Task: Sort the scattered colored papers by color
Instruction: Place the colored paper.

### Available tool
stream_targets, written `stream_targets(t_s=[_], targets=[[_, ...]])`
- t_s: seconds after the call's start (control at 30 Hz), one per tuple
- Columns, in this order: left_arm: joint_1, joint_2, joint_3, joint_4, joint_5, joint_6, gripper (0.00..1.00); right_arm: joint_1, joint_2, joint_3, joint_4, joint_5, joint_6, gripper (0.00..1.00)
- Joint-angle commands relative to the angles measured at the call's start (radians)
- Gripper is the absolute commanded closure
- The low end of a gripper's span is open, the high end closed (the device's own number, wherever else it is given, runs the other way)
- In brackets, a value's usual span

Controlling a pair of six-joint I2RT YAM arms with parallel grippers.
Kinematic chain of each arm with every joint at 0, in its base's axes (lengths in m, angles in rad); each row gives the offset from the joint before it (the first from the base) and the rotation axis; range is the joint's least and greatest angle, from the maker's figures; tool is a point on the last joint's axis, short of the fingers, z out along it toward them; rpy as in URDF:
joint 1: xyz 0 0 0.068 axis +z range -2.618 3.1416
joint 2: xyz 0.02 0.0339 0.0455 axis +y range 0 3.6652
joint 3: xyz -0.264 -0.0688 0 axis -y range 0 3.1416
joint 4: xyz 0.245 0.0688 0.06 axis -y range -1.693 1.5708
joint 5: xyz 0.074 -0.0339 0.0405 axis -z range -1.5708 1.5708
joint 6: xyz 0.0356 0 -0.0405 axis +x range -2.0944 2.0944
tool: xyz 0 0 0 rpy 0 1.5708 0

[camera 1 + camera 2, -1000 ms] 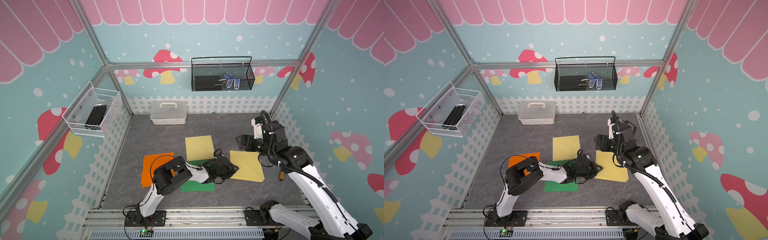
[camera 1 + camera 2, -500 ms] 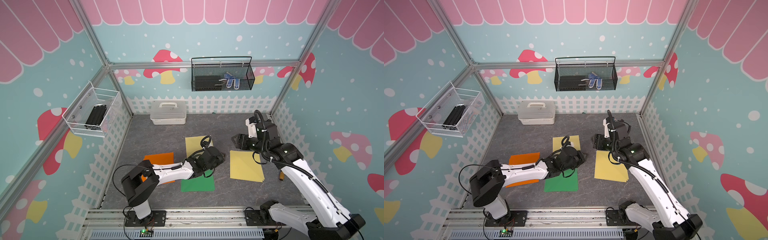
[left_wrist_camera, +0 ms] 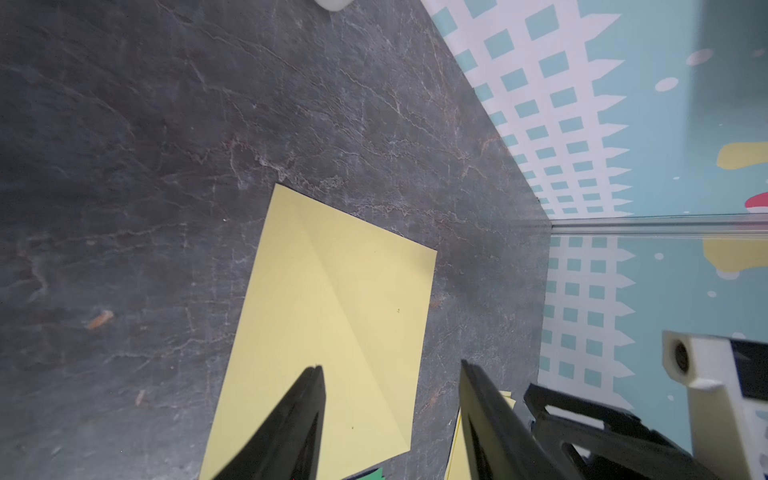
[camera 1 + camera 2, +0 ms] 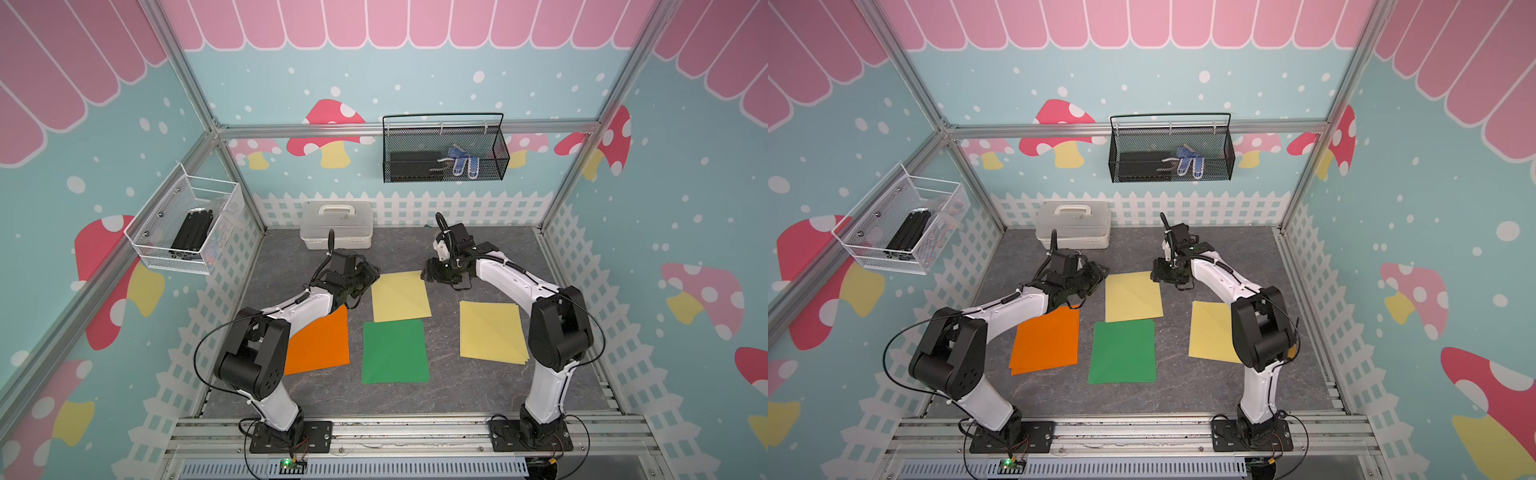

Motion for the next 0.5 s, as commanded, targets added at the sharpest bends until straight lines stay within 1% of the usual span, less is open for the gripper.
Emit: stream_targets(t_s=[0.0,0.03,0.17,0.3,0.4,0.47], targets=[[0.046,0.071,0.046,-0.068,0.134,0.094,0.45,-0.004,0.104,0.070,-0.008,-0.067,-0.022,0.40],[0.060,0.093,0.048,-0.060,0.165,0.101,0.45,-0.004,0.130,0.080,-0.010,-0.082,-0.026,0.40],[0.094,0.136,0.040,-0.061,0.191,0.117,0.45,-0.004,0.189,0.083,-0.014,-0.073,-0.037,0.40],[0.104,0.155,0.032,-0.058,0.212,0.132,0.45,-0.004,0.219,0.077,-0.024,-0.067,-0.049,0.40],[0.106,0.177,0.052,-0.095,0.230,0.153,0.45,-0.005,0.235,0.072,-0.020,-0.068,-0.052,0.39],[0.104,0.184,0.049,-0.110,0.219,0.161,0.45,-0.004,0.247,0.073,-0.022,-0.070,-0.052,0.38]])
